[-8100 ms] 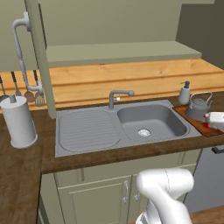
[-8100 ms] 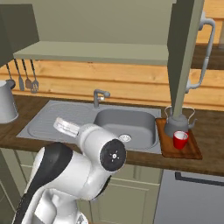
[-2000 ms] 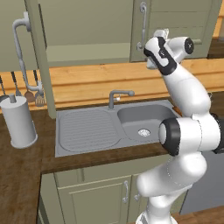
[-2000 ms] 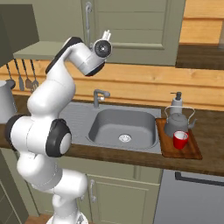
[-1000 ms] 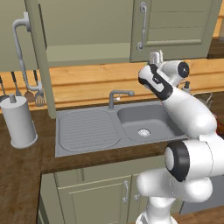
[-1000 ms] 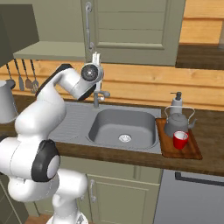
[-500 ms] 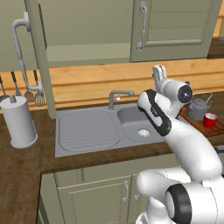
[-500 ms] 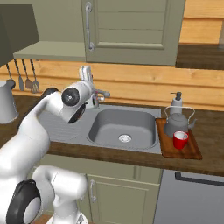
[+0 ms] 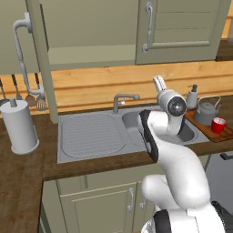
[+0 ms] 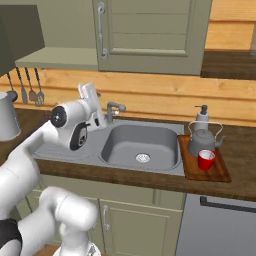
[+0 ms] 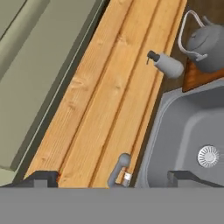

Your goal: Pick the kettle from the counter and place it on the tray. Then pick the mug from the cabinet and place it on the tray. Then close the cabinet doors.

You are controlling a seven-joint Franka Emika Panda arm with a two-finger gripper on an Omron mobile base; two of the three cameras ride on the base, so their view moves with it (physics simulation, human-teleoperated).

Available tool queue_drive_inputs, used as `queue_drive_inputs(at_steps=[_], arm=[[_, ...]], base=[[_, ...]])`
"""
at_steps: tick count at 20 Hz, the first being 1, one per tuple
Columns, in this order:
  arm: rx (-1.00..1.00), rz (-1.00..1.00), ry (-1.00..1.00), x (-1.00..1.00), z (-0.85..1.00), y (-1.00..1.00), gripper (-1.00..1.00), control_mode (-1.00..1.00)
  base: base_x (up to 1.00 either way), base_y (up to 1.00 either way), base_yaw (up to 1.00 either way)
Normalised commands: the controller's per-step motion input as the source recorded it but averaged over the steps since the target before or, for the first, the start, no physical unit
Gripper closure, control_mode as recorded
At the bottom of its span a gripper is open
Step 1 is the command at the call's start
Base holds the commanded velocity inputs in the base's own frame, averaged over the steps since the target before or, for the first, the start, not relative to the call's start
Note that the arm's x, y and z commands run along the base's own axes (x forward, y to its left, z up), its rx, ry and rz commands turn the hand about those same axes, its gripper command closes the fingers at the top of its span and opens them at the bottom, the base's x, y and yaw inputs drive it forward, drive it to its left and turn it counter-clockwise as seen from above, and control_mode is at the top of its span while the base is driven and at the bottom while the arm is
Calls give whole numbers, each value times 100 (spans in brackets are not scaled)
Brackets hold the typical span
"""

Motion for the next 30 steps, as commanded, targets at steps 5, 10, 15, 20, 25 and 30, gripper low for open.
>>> queue_drive_inputs(at_steps=[5, 10, 15, 20, 25, 30], arm=[[-25, -24, 2, -37, 2, 28, -100, -100], [-28, -18, 3, -32, 9, 39, -100, -100], [-36, -18, 0, -27, 4, 66, -100, -100], [-39, -24, 0, -32, 15, 70, -100, -100], [-30, -27, 0, -29, 43, 64, -100, -100], [-27, -23, 3, -9, 30, 71, -100, -100]], base=[[0, 0, 0], [0, 0, 0], [0, 0, 0], [0, 0, 0], [0, 0, 0], [0, 0, 0]])
